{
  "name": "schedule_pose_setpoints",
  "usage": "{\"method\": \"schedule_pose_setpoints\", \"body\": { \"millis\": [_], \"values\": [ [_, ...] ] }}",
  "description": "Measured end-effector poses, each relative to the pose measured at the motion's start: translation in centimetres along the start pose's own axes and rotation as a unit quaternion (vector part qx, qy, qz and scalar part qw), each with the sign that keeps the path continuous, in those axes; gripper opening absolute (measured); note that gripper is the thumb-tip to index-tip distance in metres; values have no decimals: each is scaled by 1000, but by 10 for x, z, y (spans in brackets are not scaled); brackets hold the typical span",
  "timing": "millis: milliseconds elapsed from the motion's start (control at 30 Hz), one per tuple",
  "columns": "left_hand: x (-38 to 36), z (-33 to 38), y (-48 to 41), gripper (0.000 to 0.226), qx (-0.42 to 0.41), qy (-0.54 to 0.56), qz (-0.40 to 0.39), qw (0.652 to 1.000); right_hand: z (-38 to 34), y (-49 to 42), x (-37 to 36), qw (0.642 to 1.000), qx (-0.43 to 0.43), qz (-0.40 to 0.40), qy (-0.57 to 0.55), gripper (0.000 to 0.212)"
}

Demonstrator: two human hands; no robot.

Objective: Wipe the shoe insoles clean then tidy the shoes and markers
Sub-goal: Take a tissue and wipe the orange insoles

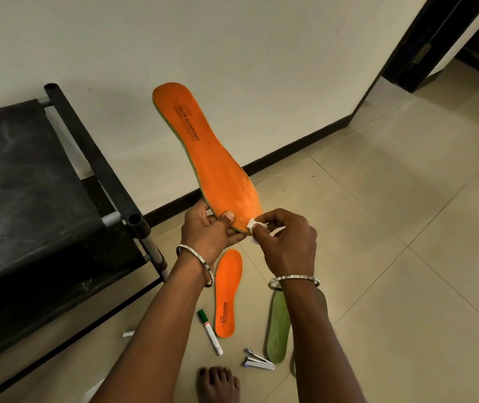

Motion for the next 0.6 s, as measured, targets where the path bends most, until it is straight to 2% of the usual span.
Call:
{"method": "schedule_pose_setpoints", "body": {
  "millis": [200,433,500,600],
  "values": [
    [8,-3,-4,32,-17,-31,18,999,-15,5,-6,994,49,-82,-43,10],
    [4,1,0,34,2,5,2,1000,-3,2,2,1000,6,-8,4,6],
    [5,0,-2,34,-4,-6,6,1000,-7,4,-1,1000,14,-4,-8,7],
    [5,0,0,23,-29,-48,23,998,-17,7,-7,999,17,-20,-37,7]
  ]
}}
Point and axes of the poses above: each hand's wrist, its own y-axis away from the middle knuckle, its own x-axis out of the back of the hand, z = x × y, the point moved 3 cm from there along -y, towards the middle knuckle, and after that the axes turned 10 degrees about z, right-handed, at the moved point
